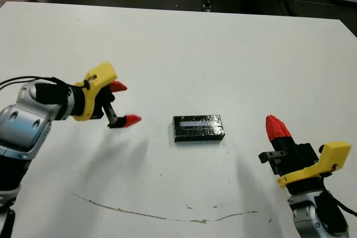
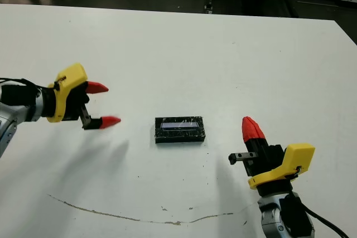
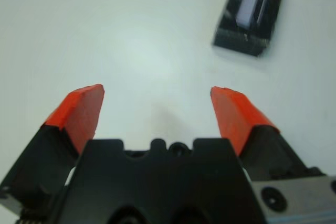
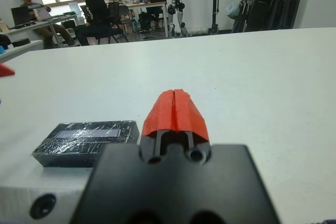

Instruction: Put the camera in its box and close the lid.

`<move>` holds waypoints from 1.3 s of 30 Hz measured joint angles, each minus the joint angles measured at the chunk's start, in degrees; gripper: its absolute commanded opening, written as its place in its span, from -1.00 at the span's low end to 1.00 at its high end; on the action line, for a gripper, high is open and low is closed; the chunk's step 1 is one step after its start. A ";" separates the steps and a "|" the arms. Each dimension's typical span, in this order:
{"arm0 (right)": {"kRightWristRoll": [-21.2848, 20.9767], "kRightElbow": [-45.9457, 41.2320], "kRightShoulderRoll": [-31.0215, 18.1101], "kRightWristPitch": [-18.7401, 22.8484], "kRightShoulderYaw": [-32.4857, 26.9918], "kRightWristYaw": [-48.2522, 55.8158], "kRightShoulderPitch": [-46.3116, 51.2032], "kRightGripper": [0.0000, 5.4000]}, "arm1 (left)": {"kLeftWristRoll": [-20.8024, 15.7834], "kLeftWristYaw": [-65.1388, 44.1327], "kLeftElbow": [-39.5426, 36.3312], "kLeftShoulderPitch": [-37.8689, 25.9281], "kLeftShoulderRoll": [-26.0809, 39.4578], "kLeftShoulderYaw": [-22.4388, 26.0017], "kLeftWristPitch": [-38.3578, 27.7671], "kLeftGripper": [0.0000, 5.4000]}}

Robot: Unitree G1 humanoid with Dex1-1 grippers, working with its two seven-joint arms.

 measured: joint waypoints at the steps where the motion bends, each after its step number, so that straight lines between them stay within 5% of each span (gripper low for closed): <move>1: -0.03 0.00 0.00 -0.01 0.01 0.00 0.01 -1.00 | -1.03 1.14 -0.53 0.11 -0.99 0.57 0.09 0.61; 9: -0.21 0.04 0.07 -0.05 0.25 -0.04 0.07 -1.00 | -8.00 13.67 -5.61 1.93 -15.63 2.87 -0.58 0.19; 16: -0.22 0.04 0.11 -0.05 0.22 -0.04 0.12 -1.00 | -9.74 18.94 -8.03 4.19 -22.00 -1.80 -0.57 -0.18; 31: -0.73 0.05 0.12 -0.72 0.14 0.02 0.28 -1.00 | -9.40 22.81 -4.66 7.85 -24.62 -10.82 2.62 -0.99; 39: -0.74 0.17 0.14 -1.23 0.22 0.14 0.27 -1.00 | -7.38 23.68 -0.09 8.00 -24.83 -14.76 4.05 -0.99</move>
